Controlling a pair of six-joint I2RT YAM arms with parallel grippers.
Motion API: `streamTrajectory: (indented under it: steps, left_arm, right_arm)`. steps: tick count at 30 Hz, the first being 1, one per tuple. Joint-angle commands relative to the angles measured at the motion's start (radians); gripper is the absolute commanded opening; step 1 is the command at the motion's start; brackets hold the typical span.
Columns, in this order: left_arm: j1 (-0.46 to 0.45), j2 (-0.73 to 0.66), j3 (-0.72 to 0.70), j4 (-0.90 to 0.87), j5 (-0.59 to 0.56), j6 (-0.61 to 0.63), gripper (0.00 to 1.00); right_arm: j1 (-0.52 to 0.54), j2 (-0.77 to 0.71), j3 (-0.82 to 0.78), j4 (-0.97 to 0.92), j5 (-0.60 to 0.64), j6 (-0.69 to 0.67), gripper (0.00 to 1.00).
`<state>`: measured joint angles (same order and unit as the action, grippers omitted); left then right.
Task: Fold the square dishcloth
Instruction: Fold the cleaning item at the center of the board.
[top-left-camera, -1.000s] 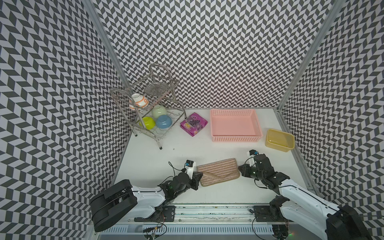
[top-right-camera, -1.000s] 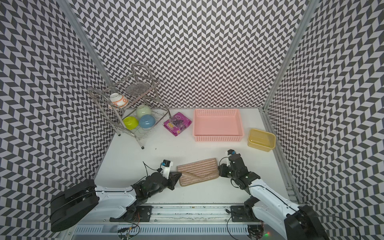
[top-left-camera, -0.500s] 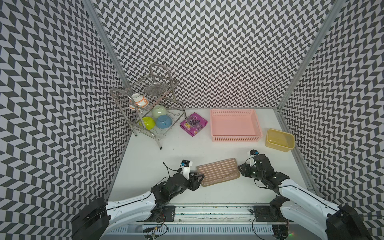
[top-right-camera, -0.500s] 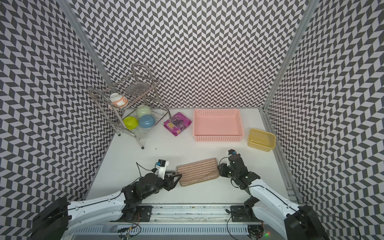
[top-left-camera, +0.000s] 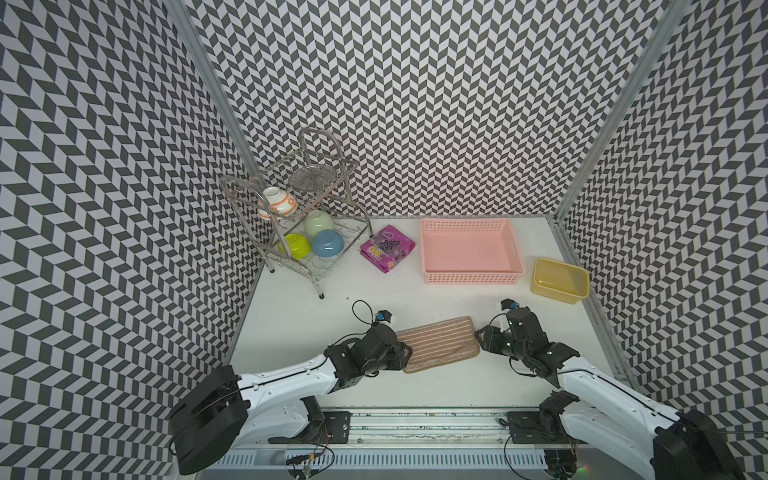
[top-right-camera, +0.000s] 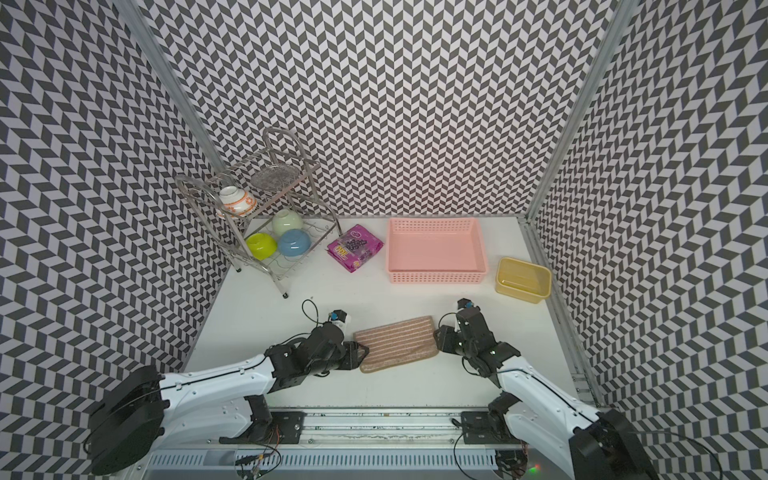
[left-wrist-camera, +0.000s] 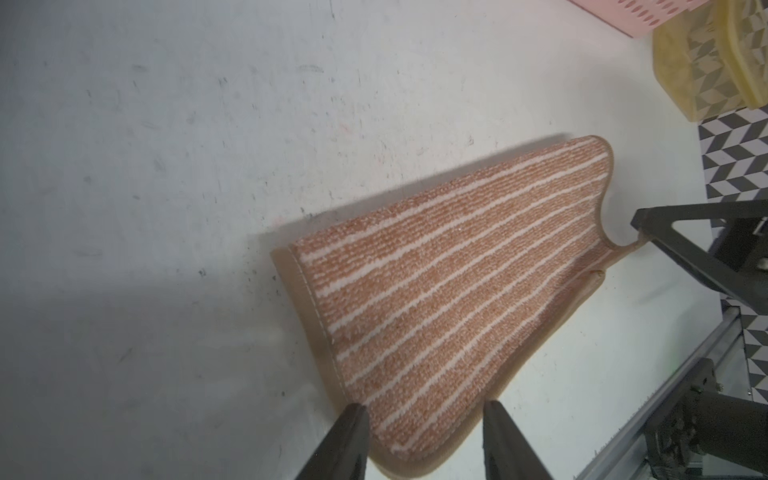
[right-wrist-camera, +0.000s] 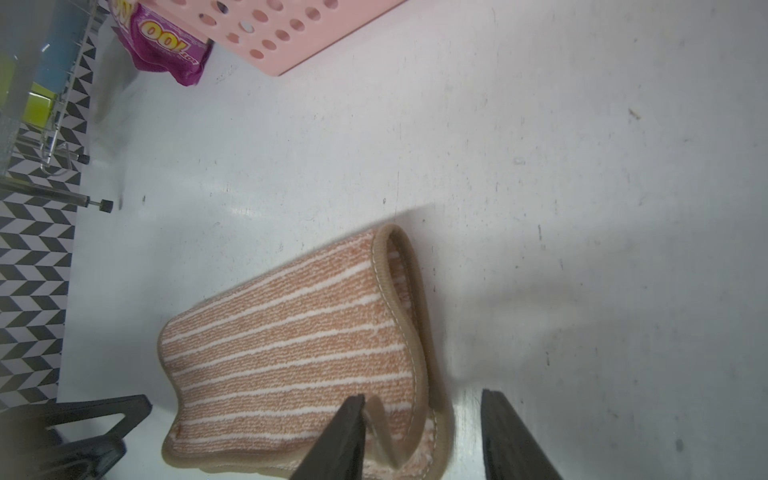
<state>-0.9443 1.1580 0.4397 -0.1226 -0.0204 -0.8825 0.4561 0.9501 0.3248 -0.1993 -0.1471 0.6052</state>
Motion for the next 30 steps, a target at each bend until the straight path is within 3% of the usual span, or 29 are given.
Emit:
streamTrajectory:
  steps: [1,10,23,30]
  left_arm:
    - [0.023,0.048,0.048,-0.110,0.048,-0.025,0.46]
    - [0.030,0.083,0.078,-0.142,0.068,-0.018,0.51]
    - [0.031,0.112,0.026,-0.072,0.137,-0.041,0.38]
    - [0.049,0.140,0.013,-0.034,0.117,-0.028,0.23]
  right_arm:
    - [0.006,0.000,0.032,0.016,0.006,-0.012,0.52]
    - [0.013,-0.002,0.056,-0.017,-0.002,-0.032,0.60]
    - [0.032,0.030,0.024,-0.027,-0.030,-0.021,0.60]
    - [0.047,0.055,-0.008,0.023,-0.057,-0.010,0.52]
